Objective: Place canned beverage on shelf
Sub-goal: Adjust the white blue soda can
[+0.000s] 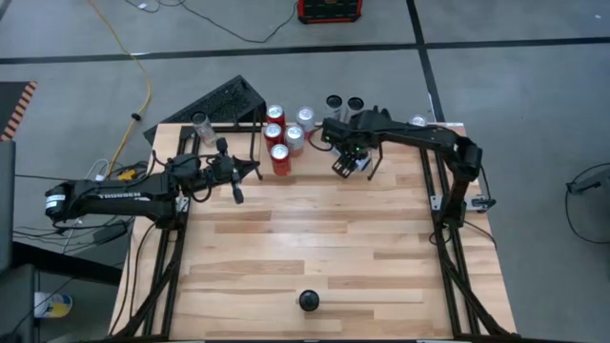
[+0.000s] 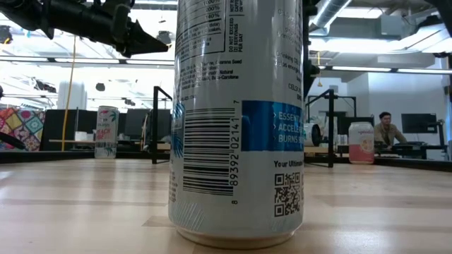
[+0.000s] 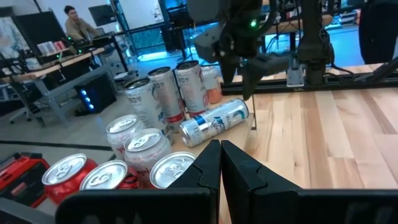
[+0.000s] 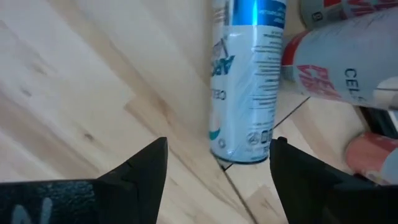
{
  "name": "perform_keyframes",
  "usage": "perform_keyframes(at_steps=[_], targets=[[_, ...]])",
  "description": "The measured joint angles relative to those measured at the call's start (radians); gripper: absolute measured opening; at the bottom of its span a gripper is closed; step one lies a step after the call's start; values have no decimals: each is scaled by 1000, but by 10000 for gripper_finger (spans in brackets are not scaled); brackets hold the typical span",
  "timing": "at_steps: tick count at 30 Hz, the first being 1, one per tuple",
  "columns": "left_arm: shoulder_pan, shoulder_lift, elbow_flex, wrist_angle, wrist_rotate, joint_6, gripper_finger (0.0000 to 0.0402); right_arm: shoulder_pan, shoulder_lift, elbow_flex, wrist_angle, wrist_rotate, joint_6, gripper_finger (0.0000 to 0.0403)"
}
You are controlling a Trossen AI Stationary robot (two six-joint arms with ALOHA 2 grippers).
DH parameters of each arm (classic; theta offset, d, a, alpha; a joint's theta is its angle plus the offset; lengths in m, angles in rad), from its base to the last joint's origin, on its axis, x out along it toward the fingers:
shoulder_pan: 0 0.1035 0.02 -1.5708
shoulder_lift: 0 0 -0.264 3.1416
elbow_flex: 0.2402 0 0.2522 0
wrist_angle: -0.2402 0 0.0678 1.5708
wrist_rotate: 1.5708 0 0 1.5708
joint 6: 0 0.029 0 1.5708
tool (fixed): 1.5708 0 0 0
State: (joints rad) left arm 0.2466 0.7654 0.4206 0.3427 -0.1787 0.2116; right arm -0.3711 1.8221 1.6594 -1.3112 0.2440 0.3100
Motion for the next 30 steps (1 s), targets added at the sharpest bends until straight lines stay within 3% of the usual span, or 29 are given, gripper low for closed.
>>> perform_keyframes(at_steps=[14,30], targets=[[0,0,0,14,0,-23,0,-15,-1,-1,126,96,11,260],[0,0,0,-8,0,-14,0,-12,140,0,59,159,16,260]])
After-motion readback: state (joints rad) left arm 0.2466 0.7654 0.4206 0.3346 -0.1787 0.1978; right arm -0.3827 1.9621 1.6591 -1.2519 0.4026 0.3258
